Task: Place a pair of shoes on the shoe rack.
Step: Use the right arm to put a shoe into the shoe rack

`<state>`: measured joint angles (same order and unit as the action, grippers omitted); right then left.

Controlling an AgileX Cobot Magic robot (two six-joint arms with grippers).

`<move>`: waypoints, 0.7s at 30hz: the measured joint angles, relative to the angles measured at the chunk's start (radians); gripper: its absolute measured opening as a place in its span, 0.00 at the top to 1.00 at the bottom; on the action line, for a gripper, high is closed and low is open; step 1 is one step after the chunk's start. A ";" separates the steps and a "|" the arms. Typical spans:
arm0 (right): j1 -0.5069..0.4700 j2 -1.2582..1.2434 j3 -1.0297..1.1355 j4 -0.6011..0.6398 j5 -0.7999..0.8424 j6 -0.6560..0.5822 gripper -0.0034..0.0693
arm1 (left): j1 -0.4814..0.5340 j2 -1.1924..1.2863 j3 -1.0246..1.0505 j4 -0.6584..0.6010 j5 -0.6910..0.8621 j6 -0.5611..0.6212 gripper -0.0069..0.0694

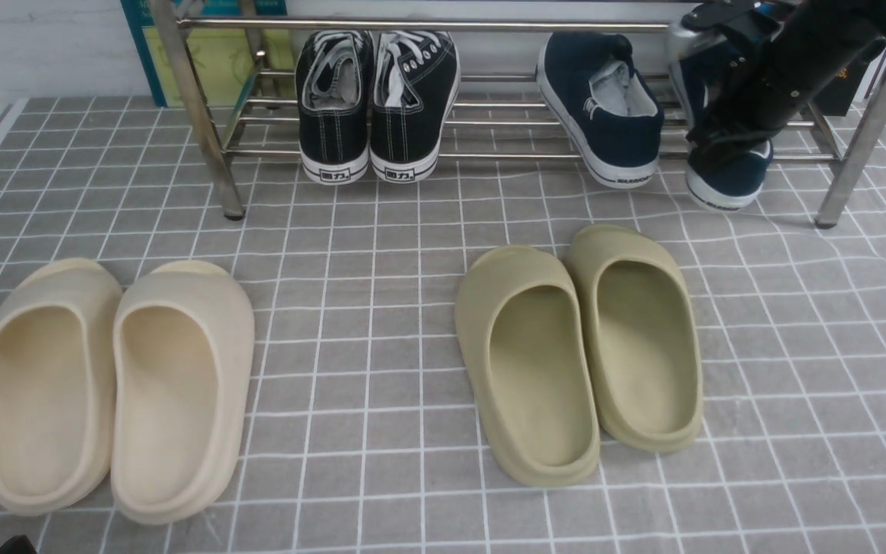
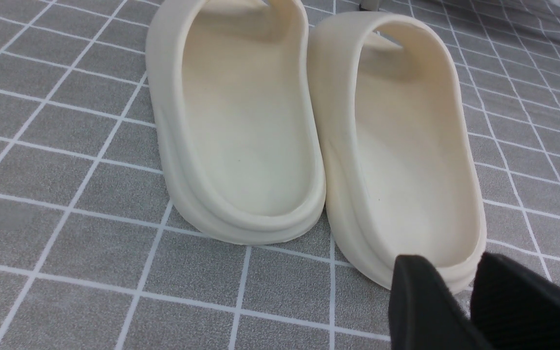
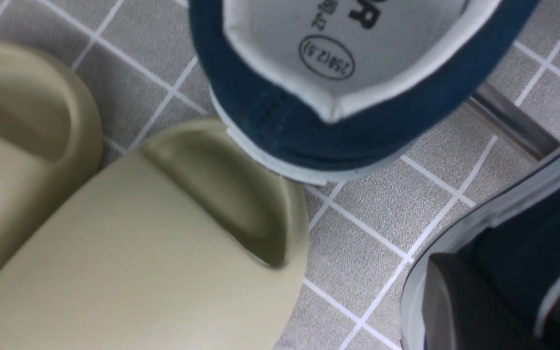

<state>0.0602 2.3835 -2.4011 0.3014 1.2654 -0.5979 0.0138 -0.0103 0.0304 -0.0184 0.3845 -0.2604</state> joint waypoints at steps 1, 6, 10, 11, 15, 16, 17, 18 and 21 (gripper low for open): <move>0.000 0.000 0.000 -0.003 0.000 -0.007 0.90 | 0.000 0.000 0.000 0.000 0.000 0.000 0.67; 0.000 -0.001 0.000 -0.008 0.000 -0.012 0.90 | 0.000 0.000 0.000 0.000 0.000 0.000 0.67; 0.000 -0.007 0.000 -0.011 0.000 -0.013 0.90 | 0.000 0.000 0.000 0.000 0.000 0.000 0.66; 0.000 -0.012 0.000 -0.013 0.000 -0.013 0.90 | 0.000 0.000 0.000 0.000 0.000 0.000 0.66; 0.000 -0.016 0.000 -0.011 0.000 -0.012 0.90 | 0.000 0.000 0.000 0.000 0.000 0.000 0.65; 0.000 -0.016 0.000 -0.009 0.000 -0.006 0.90 | 0.000 0.000 0.000 0.000 0.000 0.000 0.65; 0.000 -0.016 0.000 -0.009 0.000 0.006 0.89 | 0.000 0.000 0.000 0.000 0.000 0.000 0.65; 0.000 -0.016 0.000 -0.009 0.000 0.018 0.88 | 0.000 0.000 0.000 0.000 0.000 0.000 0.65; 0.000 -0.019 -0.002 -0.018 -0.004 0.055 0.74 | 0.000 0.000 0.000 0.000 0.000 0.000 0.65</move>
<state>0.0602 2.3646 -2.4030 0.2832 1.2616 -0.5426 0.0138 -0.0103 0.0304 -0.0184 0.3845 -0.2604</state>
